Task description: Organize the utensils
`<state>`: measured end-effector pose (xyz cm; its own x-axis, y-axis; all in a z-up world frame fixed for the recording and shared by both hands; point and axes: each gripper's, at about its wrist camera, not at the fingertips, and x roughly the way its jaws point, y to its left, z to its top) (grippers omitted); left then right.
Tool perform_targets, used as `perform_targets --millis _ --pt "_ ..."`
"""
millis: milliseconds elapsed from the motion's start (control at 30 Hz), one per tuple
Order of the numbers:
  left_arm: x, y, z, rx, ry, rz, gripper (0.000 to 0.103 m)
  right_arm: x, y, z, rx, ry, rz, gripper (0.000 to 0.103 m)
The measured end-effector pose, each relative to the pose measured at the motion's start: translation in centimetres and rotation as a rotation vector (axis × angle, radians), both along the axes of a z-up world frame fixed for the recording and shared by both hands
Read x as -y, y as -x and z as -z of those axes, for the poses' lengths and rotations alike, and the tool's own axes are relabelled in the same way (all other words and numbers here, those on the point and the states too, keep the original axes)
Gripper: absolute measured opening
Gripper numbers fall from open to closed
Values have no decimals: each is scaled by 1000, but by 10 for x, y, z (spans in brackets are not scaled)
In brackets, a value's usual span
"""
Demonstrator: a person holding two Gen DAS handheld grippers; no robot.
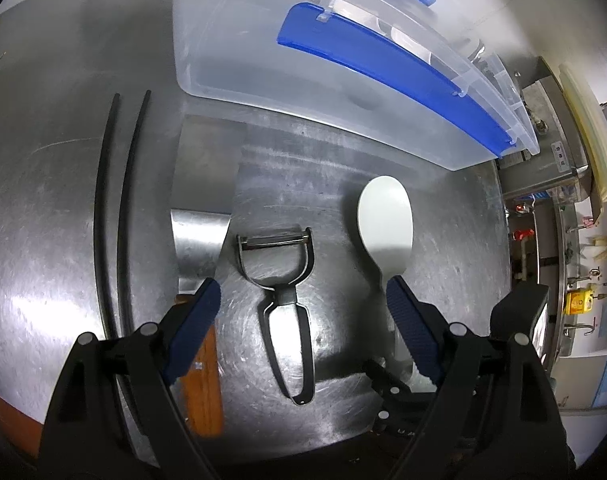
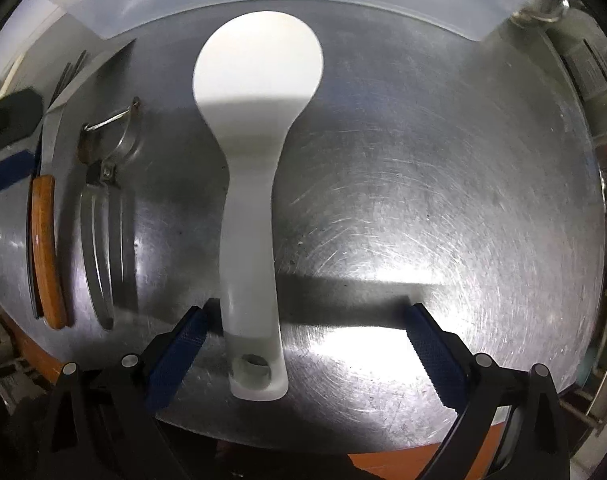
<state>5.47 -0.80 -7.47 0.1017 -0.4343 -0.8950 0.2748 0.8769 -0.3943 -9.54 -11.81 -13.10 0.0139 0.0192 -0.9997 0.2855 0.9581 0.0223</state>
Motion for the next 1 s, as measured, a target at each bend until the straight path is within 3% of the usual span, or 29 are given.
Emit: perform_targets --millis 867,967,1000 --pt "-4 4 -2 0 8 14 81 -5 17 -10 80 24 7 99" --pt "-5 3 -2 1 7 11 81 1 17 -15 97 29 20 93" --pt "-6 3 -1 1 7 6 81 2 16 -17 101 37 24 80"
